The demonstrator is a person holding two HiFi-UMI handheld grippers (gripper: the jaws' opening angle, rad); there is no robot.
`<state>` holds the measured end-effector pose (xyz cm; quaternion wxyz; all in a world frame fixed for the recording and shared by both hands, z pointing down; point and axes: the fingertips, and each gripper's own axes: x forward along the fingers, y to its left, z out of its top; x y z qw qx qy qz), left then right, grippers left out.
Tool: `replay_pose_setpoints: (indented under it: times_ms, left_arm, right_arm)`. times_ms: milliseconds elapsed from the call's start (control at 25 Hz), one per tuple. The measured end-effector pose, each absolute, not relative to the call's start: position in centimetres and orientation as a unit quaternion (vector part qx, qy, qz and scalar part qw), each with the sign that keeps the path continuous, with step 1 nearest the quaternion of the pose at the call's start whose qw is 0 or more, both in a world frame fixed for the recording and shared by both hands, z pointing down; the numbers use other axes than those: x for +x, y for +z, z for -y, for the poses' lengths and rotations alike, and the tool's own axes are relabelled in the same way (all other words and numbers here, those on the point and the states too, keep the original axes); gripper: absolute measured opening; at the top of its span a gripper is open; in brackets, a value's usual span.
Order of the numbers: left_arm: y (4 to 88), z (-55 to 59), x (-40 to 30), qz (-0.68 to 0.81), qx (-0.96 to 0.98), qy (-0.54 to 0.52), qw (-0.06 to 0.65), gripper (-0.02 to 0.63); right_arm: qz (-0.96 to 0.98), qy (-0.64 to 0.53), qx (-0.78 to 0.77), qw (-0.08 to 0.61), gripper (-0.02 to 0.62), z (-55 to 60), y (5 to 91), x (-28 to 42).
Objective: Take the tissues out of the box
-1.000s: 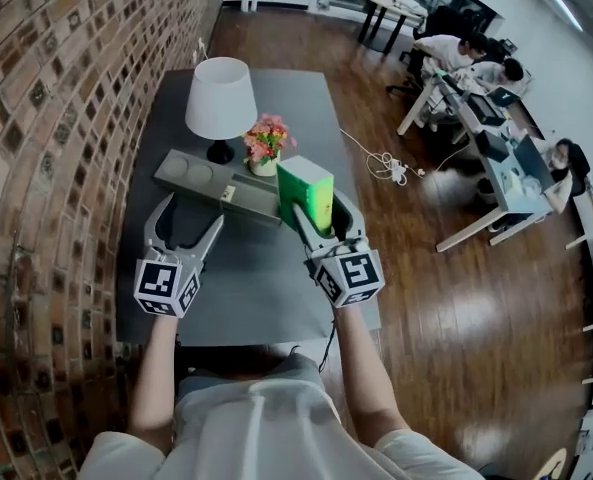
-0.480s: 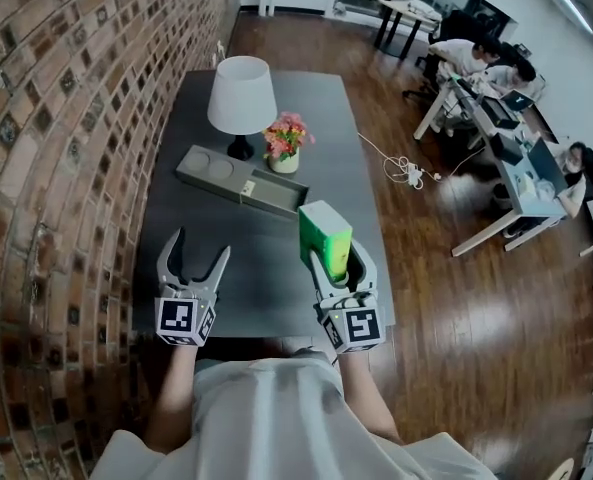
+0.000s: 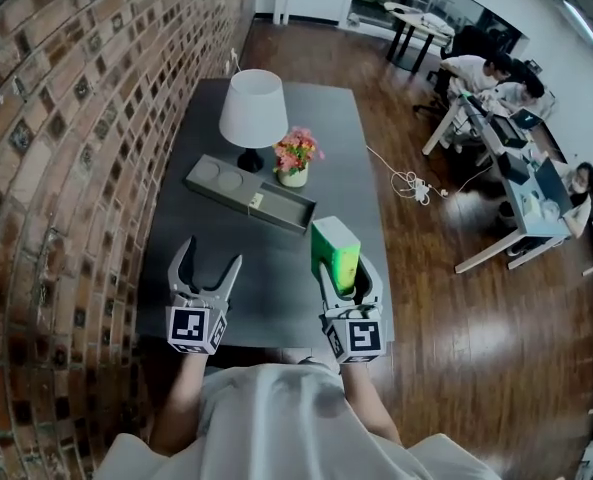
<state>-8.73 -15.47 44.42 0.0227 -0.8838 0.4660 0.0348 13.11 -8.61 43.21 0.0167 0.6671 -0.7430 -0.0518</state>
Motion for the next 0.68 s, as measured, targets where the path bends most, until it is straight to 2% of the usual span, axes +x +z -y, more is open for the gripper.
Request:
replay_pose_setpoints:
  times_ms: [400, 480, 680]
  left_arm:
    - [44.0, 16.3, -8.0, -0.479, -0.876, 0.049, 0.021, 0.364]
    - [43.8, 16.1, -8.4, -0.483, -0.873, 0.056, 0.022, 0.320]
    - [44.1, 16.3, -9.2, -0.495, -0.868, 0.042, 0.017, 0.318]
  right_arm:
    - [0.742, -0.057, 0.667, 0.024, 0.279, 9.7, 43.0, 13.5]
    - [0.744, -0.055, 0.665, 0.027, 0.279, 9.6, 42.8, 13.6]
    - [0.747, -0.052, 0.662, 0.036, 0.279, 9.5, 42.4, 14.4]
